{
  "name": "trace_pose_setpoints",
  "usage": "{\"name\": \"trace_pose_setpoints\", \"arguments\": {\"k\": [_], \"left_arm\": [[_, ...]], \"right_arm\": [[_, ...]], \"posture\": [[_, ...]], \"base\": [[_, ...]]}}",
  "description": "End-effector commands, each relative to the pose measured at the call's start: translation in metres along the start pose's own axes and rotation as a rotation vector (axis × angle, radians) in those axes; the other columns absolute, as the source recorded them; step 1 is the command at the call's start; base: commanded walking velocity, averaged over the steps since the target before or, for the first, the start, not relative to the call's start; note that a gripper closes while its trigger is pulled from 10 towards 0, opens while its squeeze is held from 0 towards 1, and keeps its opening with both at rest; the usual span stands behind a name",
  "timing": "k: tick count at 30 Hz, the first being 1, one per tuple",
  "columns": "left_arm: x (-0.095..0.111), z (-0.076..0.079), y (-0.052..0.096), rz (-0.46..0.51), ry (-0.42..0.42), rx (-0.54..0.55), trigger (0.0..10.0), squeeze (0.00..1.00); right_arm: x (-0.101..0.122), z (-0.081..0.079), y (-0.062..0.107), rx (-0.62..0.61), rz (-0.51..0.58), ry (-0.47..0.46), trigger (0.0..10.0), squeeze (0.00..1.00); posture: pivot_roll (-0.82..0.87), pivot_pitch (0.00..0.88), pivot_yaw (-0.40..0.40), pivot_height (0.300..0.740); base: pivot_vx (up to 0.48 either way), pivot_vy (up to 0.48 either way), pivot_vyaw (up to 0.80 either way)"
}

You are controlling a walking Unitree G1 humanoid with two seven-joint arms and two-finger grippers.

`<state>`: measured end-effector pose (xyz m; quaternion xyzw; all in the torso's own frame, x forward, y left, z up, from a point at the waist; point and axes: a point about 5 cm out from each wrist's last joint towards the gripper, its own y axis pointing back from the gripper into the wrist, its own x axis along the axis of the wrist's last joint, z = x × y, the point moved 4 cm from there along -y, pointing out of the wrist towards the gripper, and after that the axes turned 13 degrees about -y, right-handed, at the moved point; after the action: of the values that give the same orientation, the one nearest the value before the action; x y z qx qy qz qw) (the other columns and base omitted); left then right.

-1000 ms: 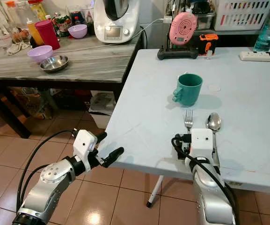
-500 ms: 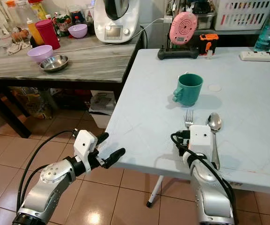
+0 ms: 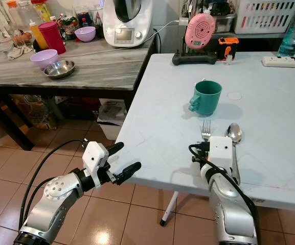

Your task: Setting the table

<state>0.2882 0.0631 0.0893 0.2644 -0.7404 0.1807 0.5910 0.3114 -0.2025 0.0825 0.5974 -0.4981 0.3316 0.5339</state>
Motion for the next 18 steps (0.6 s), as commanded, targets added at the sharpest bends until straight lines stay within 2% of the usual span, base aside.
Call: {"name": "trace_pose_setpoints", "arguments": {"k": [1,18], "left_arm": [[-0.0001,-0.0026,0.0018,-0.002,-0.029,-0.013,10.0,0.0],[-0.0013,-0.0012,0.0009,0.004,-0.051,-0.022,10.0,0.0]], "right_arm": [[-0.0337,0.012,0.0037,-0.056,-0.144,-0.024,0.0,0.0],[-0.0389,0.0125,0.0058,-0.061,-0.173,-0.062,0.0,0.0]], "posture": [[-0.34,0.0,0.102,0.74],[-0.34,0.0,0.1,0.74]], "base": [[0.0,0.0,0.0],[0.0,0.0,0.0]]}}
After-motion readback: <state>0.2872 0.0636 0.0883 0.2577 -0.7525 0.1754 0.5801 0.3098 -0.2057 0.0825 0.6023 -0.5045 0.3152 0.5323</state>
